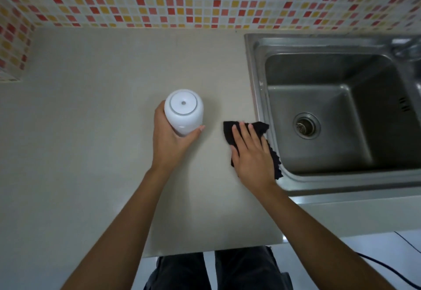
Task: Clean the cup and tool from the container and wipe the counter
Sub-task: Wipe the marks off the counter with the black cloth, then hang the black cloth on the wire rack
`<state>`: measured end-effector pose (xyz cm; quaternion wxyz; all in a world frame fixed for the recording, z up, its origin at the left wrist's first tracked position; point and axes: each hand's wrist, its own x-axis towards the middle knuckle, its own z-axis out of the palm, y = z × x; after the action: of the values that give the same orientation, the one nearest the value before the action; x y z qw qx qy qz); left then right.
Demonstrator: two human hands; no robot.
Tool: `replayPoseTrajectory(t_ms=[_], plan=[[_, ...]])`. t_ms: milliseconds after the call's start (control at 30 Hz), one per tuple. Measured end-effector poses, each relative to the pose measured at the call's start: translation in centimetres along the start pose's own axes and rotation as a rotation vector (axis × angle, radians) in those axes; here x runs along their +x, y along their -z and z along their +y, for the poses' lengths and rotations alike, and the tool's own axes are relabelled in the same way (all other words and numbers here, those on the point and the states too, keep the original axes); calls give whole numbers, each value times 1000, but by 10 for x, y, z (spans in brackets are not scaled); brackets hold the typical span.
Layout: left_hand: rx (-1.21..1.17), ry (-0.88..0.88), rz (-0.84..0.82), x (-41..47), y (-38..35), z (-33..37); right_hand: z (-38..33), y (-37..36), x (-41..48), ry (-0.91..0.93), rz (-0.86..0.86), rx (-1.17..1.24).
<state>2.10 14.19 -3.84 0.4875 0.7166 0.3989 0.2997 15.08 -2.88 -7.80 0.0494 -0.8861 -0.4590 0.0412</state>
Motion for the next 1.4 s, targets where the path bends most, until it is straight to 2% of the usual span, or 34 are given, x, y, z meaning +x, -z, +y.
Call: replayPoseTrajectory(t_ms=[167, 267, 333, 400, 433, 500, 600, 767, 900, 1067, 1167, 1267, 1400], plan=[[81, 23, -17, -6, 4, 1, 0, 4, 2, 7, -56, 46], [131, 54, -31, -14, 6, 0, 4, 16, 4, 45, -104, 188], [198, 131, 102, -40, 0, 3, 10, 28, 7, 59, -82, 397], [276, 209, 246, -84, -15, 14, 24, 35, 10, 45, 24, 505], [296, 200, 220, -103, -25, 21, 33, 37, 13, 15, 69, 508], [363, 69, 58, -121, -46, 30, 51, 40, 21, -71, 78, 504], [453, -104, -76, -90, -74, 37, 68, 43, 33, -83, 28, 469], [698, -14, -209, -16, -105, 42, 67, 43, 43, 7, 54, 330], [708, 18, -275, -3, -109, 37, 65, 49, 51, -52, 81, 308], [652, -107, -323, 6, -108, 61, 89, 74, 51, -228, 124, 524], [658, -268, -391, 14, -112, 107, 118, 110, 47, -279, 176, 673], [659, -420, -415, 22, -127, 157, 148, 148, 40, -364, 308, 822], [649, -530, -422, 34, -151, 218, 186, 201, 44, -374, 369, 849]])
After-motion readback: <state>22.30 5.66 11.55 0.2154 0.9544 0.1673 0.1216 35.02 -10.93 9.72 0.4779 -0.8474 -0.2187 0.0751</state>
